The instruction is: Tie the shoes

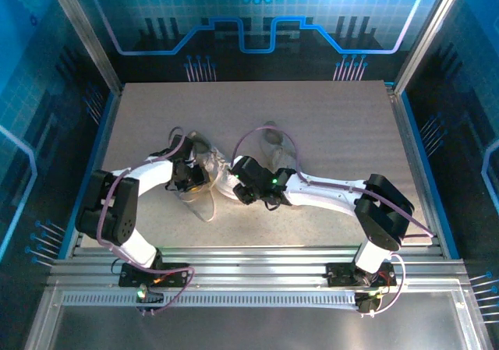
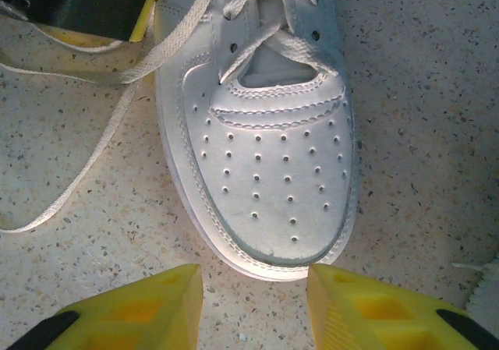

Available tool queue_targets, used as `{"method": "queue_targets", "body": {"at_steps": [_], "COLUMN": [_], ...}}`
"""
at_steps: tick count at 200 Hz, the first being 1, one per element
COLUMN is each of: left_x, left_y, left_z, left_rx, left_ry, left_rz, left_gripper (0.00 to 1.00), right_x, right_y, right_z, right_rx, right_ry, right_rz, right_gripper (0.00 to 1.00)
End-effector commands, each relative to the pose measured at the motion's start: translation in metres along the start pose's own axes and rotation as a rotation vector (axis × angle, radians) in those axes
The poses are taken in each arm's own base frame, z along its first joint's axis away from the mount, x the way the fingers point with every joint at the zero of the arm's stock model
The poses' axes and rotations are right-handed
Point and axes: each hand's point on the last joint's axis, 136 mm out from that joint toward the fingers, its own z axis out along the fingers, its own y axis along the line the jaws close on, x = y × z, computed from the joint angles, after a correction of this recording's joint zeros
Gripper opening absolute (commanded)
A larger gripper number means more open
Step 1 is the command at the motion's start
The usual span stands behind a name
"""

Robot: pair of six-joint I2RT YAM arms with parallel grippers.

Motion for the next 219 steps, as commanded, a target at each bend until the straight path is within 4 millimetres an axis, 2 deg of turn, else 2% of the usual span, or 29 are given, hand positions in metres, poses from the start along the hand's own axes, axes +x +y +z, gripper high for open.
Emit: {"method": "queue_targets", "body": {"at_steps": [1,34,57,105,137,154,170,193,219], "left_x": [0.013,0.029,0.036,0.035,0.031,0.028,0.024,0.015,0.013], "left_y": [-0.015,-0.014,-0.01,0.011,0.013,0.007,0.004,0.004,-0.001], "left_z": [0.025,0.033,0.034,0.018,0.001,-0.01,-0.022,-0.043,-0.076], "left_rx": [0.012,-0.055,-0.11,-0.206,-0.146,-0.082,-0.034,0.033,0.103], "left_ry": [0.049,0.086,0.098,0.067,0.014,-0.022,-0.056,-0.12,-0.185], "left_rz": [0.013,0.039,0.063,0.074,0.061,0.057,0.047,0.006,-0.024], "left_gripper": [0.42,0.4,0.31,0.18,0.09,0.07,0.0,0.0,0.0], "right_x": [-0.011,-0.011,-0.011,-0.005,-0.007,-0.01,-0.016,-0.025,-0.031], "right_y": [0.007,0.007,0.008,0.004,0.007,0.017,0.033,0.054,0.074], "right_z": [-0.006,-0.005,-0.005,-0.005,-0.004,0.0,0.004,0.01,0.01], "right_rx": [-0.023,-0.024,-0.027,-0.031,-0.049,-0.08,-0.105,-0.14,-0.175], "right_ry": [-0.03,-0.027,-0.026,-0.014,-0.012,-0.003,0.002,0.005,-0.006], "right_rz": [0.007,0.011,0.012,0.021,0.018,0.011,-0.018,-0.047,-0.05], "right_gripper": [0.4,0.39,0.39,0.39,0.4,0.39,0.39,0.39,0.38]}}
